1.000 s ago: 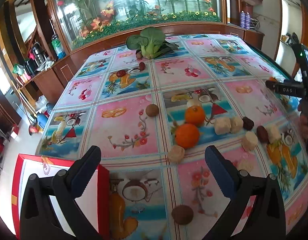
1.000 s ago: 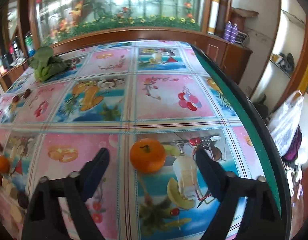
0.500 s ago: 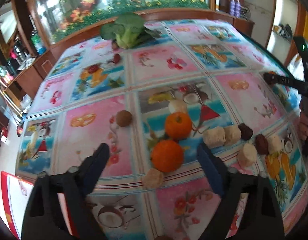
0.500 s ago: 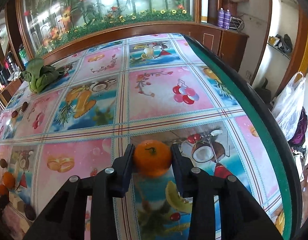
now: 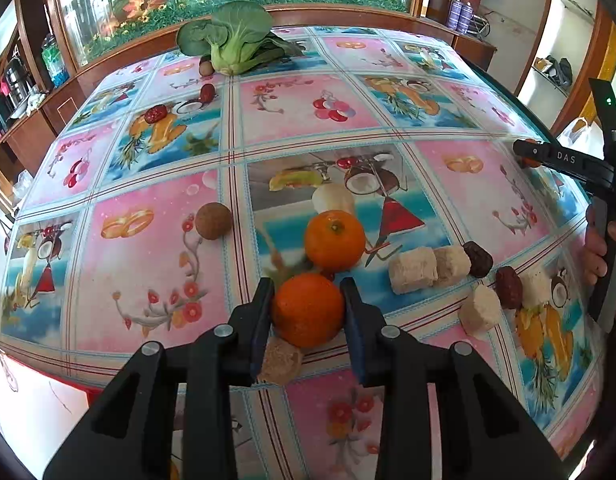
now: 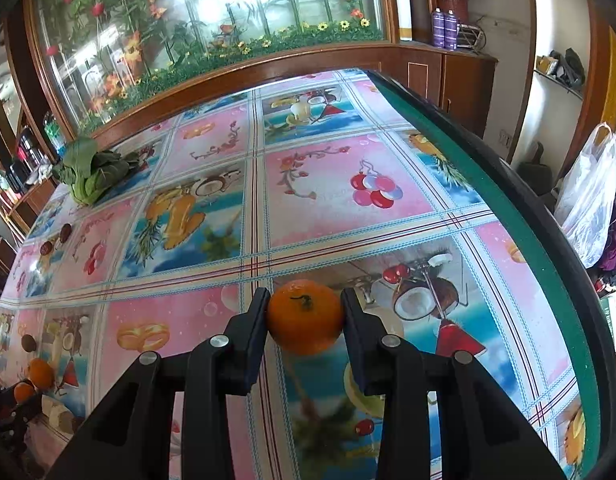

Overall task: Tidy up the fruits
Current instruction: 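Carry both oranges to the red-rimmed white tray and release them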

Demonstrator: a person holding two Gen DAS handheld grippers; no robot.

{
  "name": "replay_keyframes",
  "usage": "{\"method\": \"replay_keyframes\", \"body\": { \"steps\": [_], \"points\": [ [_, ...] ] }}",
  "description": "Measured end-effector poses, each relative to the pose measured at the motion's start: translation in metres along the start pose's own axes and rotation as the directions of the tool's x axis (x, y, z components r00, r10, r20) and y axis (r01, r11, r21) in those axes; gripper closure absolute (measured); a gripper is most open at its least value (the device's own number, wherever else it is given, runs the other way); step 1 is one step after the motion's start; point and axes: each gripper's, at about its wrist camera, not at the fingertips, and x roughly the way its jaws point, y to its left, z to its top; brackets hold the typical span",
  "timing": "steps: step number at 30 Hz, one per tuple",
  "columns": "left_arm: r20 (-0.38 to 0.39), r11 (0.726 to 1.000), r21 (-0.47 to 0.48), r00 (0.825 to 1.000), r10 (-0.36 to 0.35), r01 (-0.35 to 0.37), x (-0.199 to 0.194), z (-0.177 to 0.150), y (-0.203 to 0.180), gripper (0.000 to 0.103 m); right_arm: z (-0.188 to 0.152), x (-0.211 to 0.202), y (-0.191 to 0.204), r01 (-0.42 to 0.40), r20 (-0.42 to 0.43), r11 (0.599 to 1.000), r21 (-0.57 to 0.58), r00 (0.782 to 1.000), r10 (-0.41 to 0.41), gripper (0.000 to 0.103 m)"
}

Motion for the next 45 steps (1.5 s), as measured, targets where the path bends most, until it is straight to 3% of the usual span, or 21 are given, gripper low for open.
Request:
{"method": "replay_keyframes", "body": {
  "steps": [5,10,17,20,23,30,34,39,45],
  "points": [
    [0.048,0.999,-0.038,0.999,0.007,-0.005,-0.024,-0.004,0.006,0.068,0.001,-0.007,-0.004,0.004,0.047,1.000,0.022,0.999,-0.005,0.067],
    [0.158,0.993,-0.120,0.987,0.028,-0.009,-0.079,-0.016,0.023,0.068,0.002,-0.015,-0.009,-0.013,0.088,0.999,0.052,0.996,0.008,0.067],
    [0.257,0.972,-0.212,0.954,0.152,-0.098,-0.148,-0.063,0.060,0.068,0.000,-0.025,-0.012,-0.028,0.148,0.996,0.084,0.989,0.015,0.067],
    [0.255,0.947,-0.272,0.936,0.244,-0.173,-0.166,-0.093,0.082,0.067,-0.005,-0.032,-0.011,-0.043,0.167,0.995,0.094,0.986,0.027,0.068],
    [0.229,0.928,-0.302,0.929,0.292,-0.217,-0.174,-0.117,0.100,0.067,-0.013,-0.048,-0.001,-0.081,0.196,0.992,0.096,0.979,0.061,0.068],
    [0.160,0.899,-0.365,0.935,0.318,-0.243,-0.169,-0.153,0.135,0.067,-0.056,-0.087,0.073,-0.245,0.202,0.969,-0.030,0.948,0.246,0.068],
    [0.154,0.896,-0.376,0.938,0.310,-0.235,-0.167,-0.159,0.142,0.067,-0.078,-0.103,0.132,-0.387,0.138,0.917,-0.099,0.907,0.398,0.068],
    [0.148,0.884,-0.376,0.924,0.352,-0.277,-0.172,-0.171,0.150,0.067,-0.113,-0.118,0.221,-0.545,-0.031,0.801,-0.246,0.831,0.556,0.068],
    [0.104,0.836,-0.408,0.891,0.443,-0.368,-0.179,-0.193,0.169,0.067,-0.160,-0.132,0.307,-0.638,-0.197,0.651,-0.410,0.759,0.620,0.068]
  ]
}}
